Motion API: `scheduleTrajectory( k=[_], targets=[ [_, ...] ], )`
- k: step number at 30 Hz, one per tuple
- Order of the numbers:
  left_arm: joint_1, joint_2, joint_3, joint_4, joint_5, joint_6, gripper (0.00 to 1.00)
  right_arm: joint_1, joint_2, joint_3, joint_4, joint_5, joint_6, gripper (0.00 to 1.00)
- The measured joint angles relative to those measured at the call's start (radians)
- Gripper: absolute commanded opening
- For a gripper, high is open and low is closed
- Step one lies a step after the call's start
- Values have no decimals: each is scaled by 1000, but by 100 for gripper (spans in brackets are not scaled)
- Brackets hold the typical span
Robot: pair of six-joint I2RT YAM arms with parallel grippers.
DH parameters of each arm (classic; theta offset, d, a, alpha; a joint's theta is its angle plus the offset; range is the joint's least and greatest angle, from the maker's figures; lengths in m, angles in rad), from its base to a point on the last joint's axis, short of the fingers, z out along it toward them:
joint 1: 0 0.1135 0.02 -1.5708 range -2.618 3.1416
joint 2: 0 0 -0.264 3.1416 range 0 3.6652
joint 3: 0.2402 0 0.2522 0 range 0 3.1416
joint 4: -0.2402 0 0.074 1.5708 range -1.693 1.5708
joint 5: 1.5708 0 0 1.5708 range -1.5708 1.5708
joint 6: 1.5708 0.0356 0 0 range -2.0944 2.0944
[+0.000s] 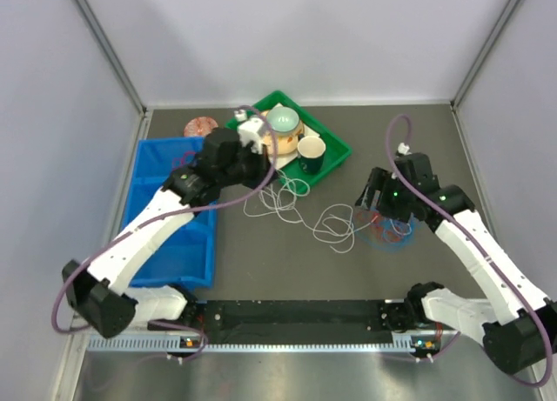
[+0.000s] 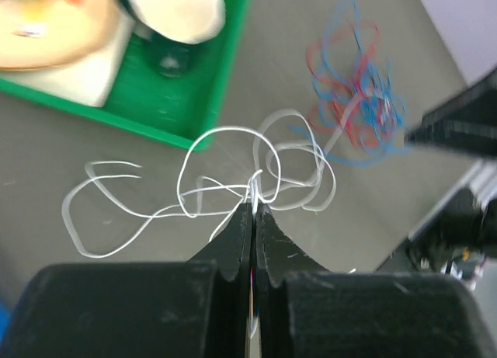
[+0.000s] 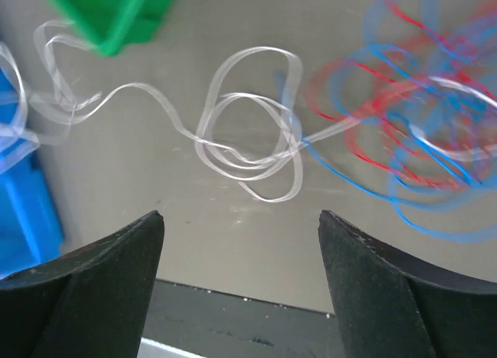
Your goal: Untangle the cables
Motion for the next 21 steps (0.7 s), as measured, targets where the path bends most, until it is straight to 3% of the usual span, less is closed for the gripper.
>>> scheduleTrajectory(
  k=[6, 13, 19, 21],
  targets=[
    [-237, 172, 0, 5, -71, 34, 0, -74, -95, -140, -51, 20, 102, 78],
    [-419, 300, -8, 87, -220, 61, 1, -104, -161, -265, -84, 16, 185, 79],
    [-487, 387, -6, 200, -284, 93, 35, -195, -257, -331, -116, -4, 229, 79],
    [-496, 427, 3, 217, -290, 106, 55, -222, -268, -331, -115, -11, 231, 79]
  ],
)
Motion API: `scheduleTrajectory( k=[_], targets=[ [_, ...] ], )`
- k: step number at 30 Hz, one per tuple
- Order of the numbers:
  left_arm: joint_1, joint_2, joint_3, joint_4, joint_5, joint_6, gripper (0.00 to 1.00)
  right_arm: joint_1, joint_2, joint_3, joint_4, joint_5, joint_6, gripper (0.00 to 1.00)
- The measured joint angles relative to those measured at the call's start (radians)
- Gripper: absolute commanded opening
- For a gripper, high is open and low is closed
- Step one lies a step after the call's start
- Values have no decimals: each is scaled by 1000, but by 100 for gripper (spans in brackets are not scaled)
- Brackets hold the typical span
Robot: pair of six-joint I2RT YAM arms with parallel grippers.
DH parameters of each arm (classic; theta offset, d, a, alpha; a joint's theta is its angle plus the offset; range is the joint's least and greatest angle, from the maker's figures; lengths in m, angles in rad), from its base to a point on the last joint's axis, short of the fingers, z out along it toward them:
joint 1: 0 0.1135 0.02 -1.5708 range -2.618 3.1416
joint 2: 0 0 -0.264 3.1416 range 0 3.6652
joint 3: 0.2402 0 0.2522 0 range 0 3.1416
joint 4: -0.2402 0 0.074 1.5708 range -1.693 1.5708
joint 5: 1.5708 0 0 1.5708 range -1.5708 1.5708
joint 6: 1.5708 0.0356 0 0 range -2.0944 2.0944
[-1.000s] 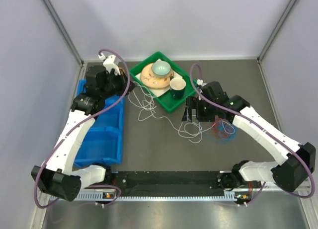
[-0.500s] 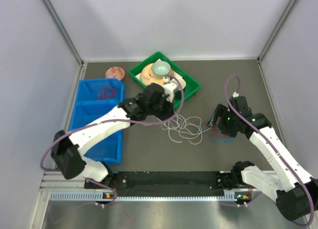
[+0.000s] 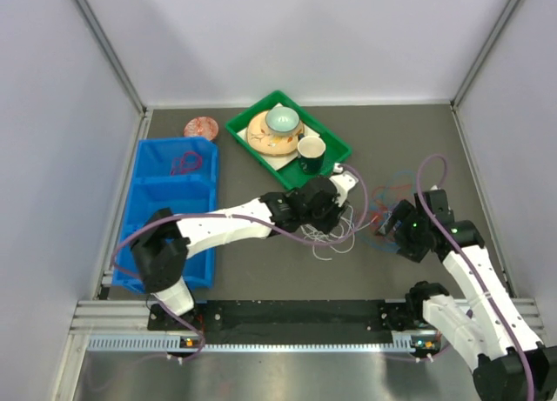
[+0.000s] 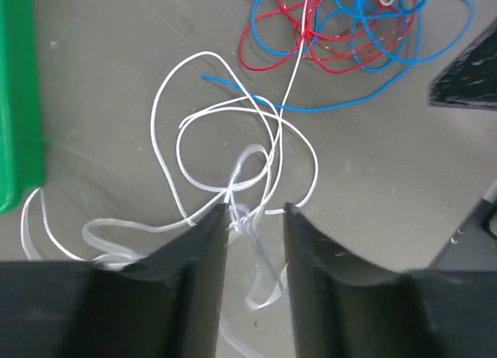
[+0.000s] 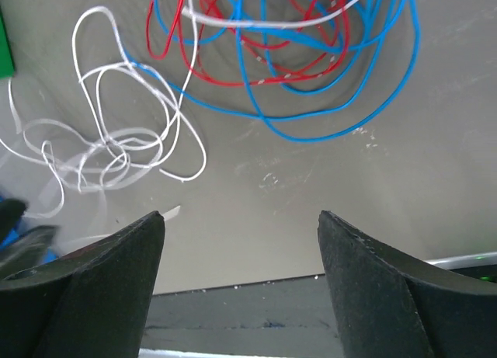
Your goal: Untangle the cables
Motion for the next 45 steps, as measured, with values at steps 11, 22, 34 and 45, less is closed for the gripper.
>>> scheduleTrajectory(
  k=[11, 22, 34, 45],
  targets=[
    [-46, 177, 72, 43, -14, 85, 73, -111, 34, 48, -5, -23, -64, 80],
    [-73, 295, 99, 85, -24, 183, 72, -237, 71, 68, -5, -51, -132, 82],
    [-73, 423, 206, 8, -19, 180, 0, -250, 119, 101, -2, -51, -160, 82],
    [-38, 367, 194, -71, -17, 158, 0, -264, 215, 76, 98, -47, -177, 79]
  ],
)
